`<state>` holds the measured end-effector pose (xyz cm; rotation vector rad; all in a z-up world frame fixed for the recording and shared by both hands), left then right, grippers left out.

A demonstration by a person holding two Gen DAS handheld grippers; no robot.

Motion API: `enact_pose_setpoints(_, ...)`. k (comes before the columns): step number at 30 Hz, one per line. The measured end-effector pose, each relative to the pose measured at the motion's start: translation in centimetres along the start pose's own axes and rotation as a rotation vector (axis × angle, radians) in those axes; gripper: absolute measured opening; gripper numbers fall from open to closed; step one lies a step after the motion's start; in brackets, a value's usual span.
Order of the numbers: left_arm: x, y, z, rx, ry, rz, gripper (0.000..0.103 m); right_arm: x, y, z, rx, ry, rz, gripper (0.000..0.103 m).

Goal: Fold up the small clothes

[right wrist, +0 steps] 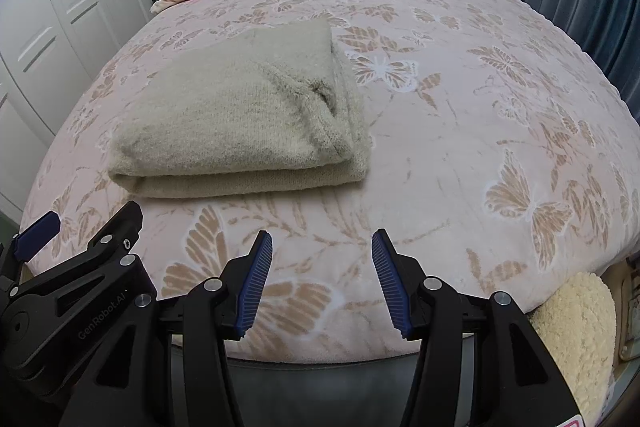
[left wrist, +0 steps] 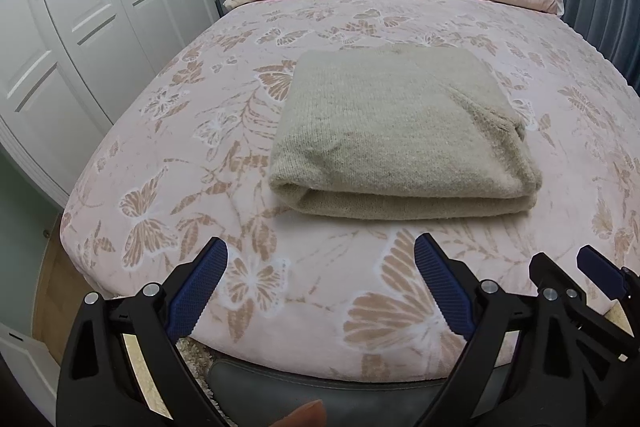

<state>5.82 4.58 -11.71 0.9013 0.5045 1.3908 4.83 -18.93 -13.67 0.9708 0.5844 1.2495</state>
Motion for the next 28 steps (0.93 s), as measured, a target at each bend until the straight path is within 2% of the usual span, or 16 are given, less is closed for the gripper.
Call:
enact_pose_setpoints(22, -0.27, -0.44, -0.07, 0.014, 0.013, -0.007, 0.091, 0.2, 0.1, -0.45, -0.001, -0.028, -0.019, 0.052)
enact_pose_setpoints(28, -0.54, -0.32, -0.21, 0.012, 0.006, -0.008, 0.086, 0.27, 0.06, -0.5, 0.002, -0.032, -0.019, 0.052)
Point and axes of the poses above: each gripper's, at about its wrist camera, not at the fingertips, and y roughly against the way its jaws point, x to its left, z to its top, the point moved 8 cm from there along -y, roughly the way its jaws point, and after that the axes turned 6 degrees about -y, right-handed, at the moved point
